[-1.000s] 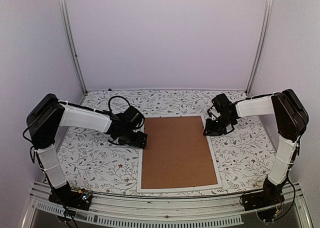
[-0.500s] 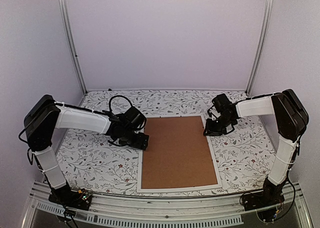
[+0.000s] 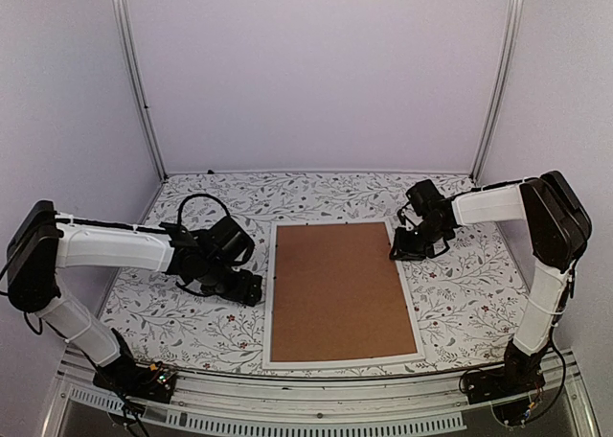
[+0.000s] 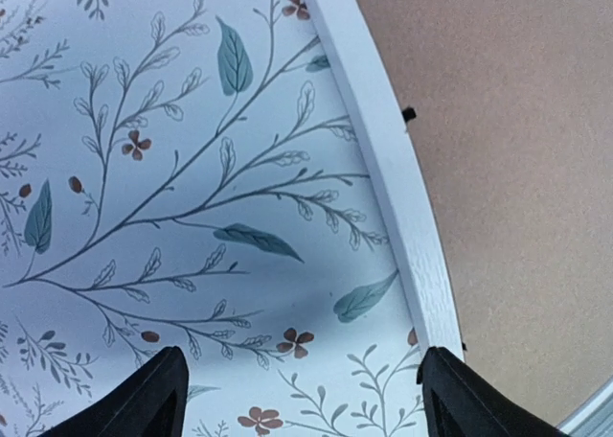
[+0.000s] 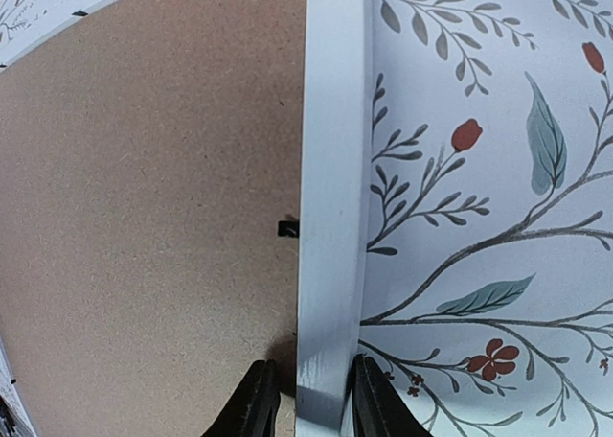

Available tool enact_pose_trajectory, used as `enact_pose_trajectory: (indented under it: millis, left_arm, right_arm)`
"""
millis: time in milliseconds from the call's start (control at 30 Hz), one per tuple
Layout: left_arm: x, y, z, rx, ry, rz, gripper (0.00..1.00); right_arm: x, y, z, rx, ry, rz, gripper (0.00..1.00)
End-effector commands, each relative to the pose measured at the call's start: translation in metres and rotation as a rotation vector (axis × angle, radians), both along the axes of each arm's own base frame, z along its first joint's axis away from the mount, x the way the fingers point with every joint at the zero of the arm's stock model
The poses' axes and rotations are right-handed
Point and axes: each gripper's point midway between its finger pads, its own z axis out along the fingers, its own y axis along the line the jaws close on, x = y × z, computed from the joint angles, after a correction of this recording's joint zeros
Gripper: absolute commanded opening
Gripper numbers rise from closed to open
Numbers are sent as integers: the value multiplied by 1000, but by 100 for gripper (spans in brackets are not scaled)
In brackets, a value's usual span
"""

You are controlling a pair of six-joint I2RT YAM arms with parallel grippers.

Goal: Put the photo into the frame
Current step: Press the fastener onto the backboard.

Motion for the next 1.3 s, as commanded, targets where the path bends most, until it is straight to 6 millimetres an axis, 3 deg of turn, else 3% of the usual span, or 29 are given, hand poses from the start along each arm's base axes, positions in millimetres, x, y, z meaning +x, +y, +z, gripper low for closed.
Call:
enact_pose_trajectory:
  millis: [0, 367, 967, 1133, 1267]
  left_arm:
    - [-19, -5, 1, -41, 37, -7, 87]
    - [-29, -24, -12, -30, 61, -48, 100]
    - [-19, -19, -27, 80, 64, -22, 100]
    - [-19, -17, -24, 77, 62, -15, 100]
    - [-18, -18, -11, 45, 36, -12, 100]
  right_arm:
    - [-24, -2, -30, -19, 94, 13, 29]
    - [-28, -3, -30, -18, 91, 11, 29]
    - [-29, -4, -30, -17, 87, 15, 29]
    - [-28, -4, -31, -18, 89, 15, 29]
    - [-27, -3, -32, -19, 89, 17, 29]
